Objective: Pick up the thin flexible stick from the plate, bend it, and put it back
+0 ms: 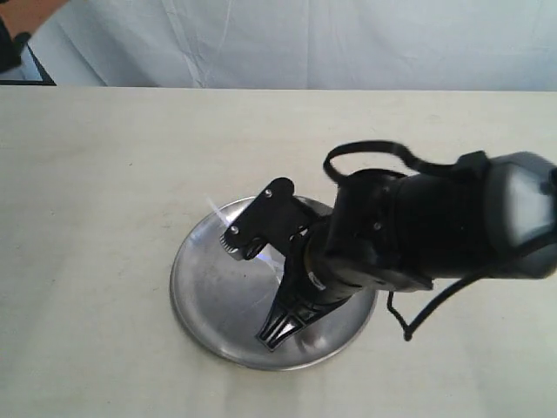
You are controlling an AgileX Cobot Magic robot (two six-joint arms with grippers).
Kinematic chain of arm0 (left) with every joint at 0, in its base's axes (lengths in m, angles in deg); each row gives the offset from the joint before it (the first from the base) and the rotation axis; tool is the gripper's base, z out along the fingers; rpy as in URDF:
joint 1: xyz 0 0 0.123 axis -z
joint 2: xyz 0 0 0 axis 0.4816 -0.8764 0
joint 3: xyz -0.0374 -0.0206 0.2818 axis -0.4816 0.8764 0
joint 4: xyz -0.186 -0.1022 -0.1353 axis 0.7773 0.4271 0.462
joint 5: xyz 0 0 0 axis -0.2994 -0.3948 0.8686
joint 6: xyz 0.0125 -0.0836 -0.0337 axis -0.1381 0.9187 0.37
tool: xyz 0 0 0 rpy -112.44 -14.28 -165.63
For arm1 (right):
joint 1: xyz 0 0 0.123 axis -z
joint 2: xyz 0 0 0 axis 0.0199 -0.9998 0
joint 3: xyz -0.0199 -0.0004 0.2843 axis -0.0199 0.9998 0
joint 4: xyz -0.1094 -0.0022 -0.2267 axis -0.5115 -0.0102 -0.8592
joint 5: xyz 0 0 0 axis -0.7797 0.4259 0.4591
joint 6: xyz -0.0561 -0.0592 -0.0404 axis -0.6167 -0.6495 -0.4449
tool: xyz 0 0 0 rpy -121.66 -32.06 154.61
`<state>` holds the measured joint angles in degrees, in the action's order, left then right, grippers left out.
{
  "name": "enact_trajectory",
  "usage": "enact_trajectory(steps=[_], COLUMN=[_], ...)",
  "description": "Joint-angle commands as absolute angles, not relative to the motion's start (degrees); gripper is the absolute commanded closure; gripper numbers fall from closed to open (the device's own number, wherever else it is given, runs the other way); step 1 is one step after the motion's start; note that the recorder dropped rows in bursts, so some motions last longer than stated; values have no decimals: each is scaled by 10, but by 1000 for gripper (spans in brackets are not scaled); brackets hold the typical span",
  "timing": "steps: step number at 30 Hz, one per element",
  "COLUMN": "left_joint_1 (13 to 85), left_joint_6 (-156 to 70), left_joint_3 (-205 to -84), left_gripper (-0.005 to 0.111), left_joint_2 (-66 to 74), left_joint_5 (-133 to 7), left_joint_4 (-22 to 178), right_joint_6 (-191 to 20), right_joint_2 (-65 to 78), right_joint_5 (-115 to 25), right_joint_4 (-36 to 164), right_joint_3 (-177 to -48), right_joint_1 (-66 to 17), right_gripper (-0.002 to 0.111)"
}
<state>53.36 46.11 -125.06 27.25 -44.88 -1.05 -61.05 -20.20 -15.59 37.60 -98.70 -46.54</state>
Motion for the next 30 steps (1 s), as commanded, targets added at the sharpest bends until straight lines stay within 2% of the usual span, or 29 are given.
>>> enact_trajectory(steps=[1, 2, 3, 4, 5, 7, 8, 10, 12, 20, 30], left_joint_1=[536, 536, 536, 536, 536, 536, 536, 536, 536, 536, 536], left_joint_6=[458, 458, 458, 458, 458, 458, 458, 458, 458, 458, 458], left_joint_3=[-1254, -1254, -1254, -1254, -1254, -1254, -1254, -1254, -1254, -1254, -1254], left_gripper=[59, 59, 59, 59, 59, 59, 59, 59, 59, 59, 59], left_joint_2=[303, 306, 309, 309, 309, 309, 309, 309, 309, 309, 309], left_joint_5=[-567, -585, -608, -613, -624, -625, -633, -653, -668, -668, -668], left_joint_4=[-14, -17, -32, -36, -37, -37, -37, -37, -37, -36, -36], right_joint_6=[-490, -470, -447, -442, -439, -434, -434, -434, -434, -434, -434], right_joint_2=[-243, -248, -254, -254, -252, -236, -226, -180, -83, 116, 199], right_joint_5=[-187, -187, -189, -189, -188, -162, -153, -135, -108, -51, -49], right_joint_4=[260, 243, 214, 206, 204, 227, 235, 248, 285, 322, 326], right_joint_3=[-987, -987, -987, -987, -987, -987, -987, -987, -987, -987, -987], right_joint_1=[-462, -462, -462, -462, -462, -462, -462, -463, -463, -463, -463], right_gripper=[107, 103, 89, 83, 67, 60, 62, 77, 109, 108, 108])
